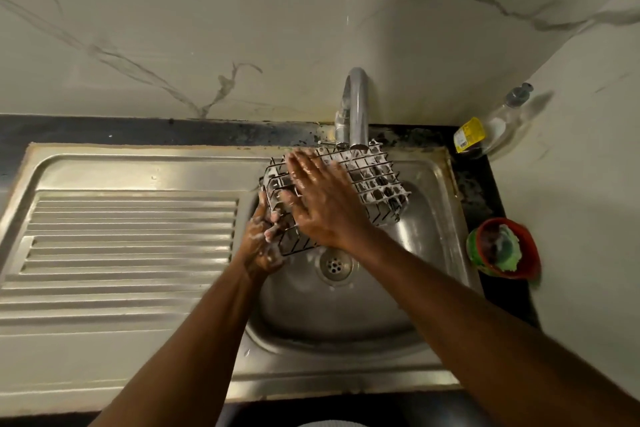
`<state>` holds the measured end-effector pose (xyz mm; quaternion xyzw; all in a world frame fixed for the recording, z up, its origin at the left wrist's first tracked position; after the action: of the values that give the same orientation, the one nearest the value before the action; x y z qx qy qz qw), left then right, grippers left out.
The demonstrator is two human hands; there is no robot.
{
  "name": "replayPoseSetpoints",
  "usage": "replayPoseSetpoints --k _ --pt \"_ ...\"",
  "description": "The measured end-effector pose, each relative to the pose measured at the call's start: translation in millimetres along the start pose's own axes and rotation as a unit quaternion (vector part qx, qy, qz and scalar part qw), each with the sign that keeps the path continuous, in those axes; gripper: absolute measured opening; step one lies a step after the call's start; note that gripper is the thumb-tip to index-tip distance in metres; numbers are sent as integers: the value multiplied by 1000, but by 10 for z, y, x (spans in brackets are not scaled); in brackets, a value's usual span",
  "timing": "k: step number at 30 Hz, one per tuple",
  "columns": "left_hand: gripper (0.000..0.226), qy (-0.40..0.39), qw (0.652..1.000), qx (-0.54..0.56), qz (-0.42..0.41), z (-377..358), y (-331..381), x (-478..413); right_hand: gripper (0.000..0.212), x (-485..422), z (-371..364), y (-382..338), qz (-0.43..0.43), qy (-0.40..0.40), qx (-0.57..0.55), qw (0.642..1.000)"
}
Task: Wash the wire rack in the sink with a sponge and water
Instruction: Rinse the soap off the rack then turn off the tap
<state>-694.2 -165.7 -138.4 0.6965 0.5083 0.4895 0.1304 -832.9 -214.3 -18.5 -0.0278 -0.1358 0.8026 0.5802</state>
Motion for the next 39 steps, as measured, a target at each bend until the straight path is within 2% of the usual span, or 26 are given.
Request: replayPoseSetpoints --k 2,4,5,6,7,9,11,12,14,16,17,19,20,21,22,23,26,27,29,30,32,34,36,37,39 --pt "72 -16 999 39 3 42 68 29 72 -17 38 535 -72 15 2 997" --pt "72 -45 994 86 56 44 -5 14 72 34 10 1107 -233 -3 -32 972" --pt "67 -72 988 110 79 -10 16 16 74 72 -13 1248 -309 -16 -57 949" --pt "63 -61 989 106 83 2 15 13 77 98 -24 1253 -359 -15 -71 931" --pt "63 -54 989 114 79 -38 3 32 81 121 -6 1126 -373 0 -66 925" --pt "62 -12 994 70 84 -104 -73 76 85 132 36 650 -315 41 -57 946" --pt "48 4 997 -26 75 -170 -112 149 83 144 -4 94 -199 41 -63 977" --pt "42 -22 996 -21 78 -214 -130 199 82 170 -33 -91 -154 25 -61 986" --pt "36 -25 997 -33 62 -177 -121 216 82 177 -27 -129 -112 11 -55 992" --pt "21 -16 999 7 42 -1 -102 74 83 89 -22 305 -138 34 -32 989" --pt "22 -22 998 45 29 77 -91 13 85 54 -42 631 -189 31 -24 981" --pt "54 -33 994 94 50 151 -90 -40 87 98 -129 1221 -337 -15 -65 939" --pt "47 -28 994 99 44 84 -34 13 86 143 -187 1343 -397 -30 -97 912" --pt "31 -34 994 95 36 21 -12 28 87 184 -222 1314 -431 -27 -120 894" --pt "20 -29 996 73 30 -100 29 91 88 202 -246 1156 -438 -12 -129 890" --pt "22 -6 999 47 20 -184 49 111 89 207 -242 906 -418 6 -128 899" --pt "44 28 998 1 54 -370 11 161 82 191 -199 83 -274 45 -129 952" --pt "50 38 997 -3 69 -349 6 172 81 191 -196 -56 -231 43 -122 964" --pt "41 18 998 23 60 -293 11 145 80 130 -189 25 -188 45 -111 975" --pt "35 1 998 47 47 -253 36 147 80 78 -216 206 -193 49 -109 974" --pt "35 0 998 64 28 -148 86 162 79 3 -308 714 -271 36 -111 956" --pt "33 0 998 56 24 -124 135 183 77 1 -393 1163 -380 1 -159 911" --pt "41 -1 1000 21 21 -145 177 171 75 -3 -410 1266 -438 -5 -177 881" --pt "46 1 1000 3 24 -157 174 159 76 -18 -379 1162 -437 5 -162 885" --pt "39 -2 999 -26 31 -259 165 137 79 -76 -296 711 -357 37 -138 923"
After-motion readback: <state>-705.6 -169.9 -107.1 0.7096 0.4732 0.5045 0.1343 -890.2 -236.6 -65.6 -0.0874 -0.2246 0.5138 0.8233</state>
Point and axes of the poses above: each hand's wrist, its own x-axis away from the middle knuckle, its own z-axis out of the back of the hand, y = z × x, the point moved 6 cm from there along -x, towards the middle knuckle, and after that the axes turned 7 degrees about -z, right-handed, at the moved point
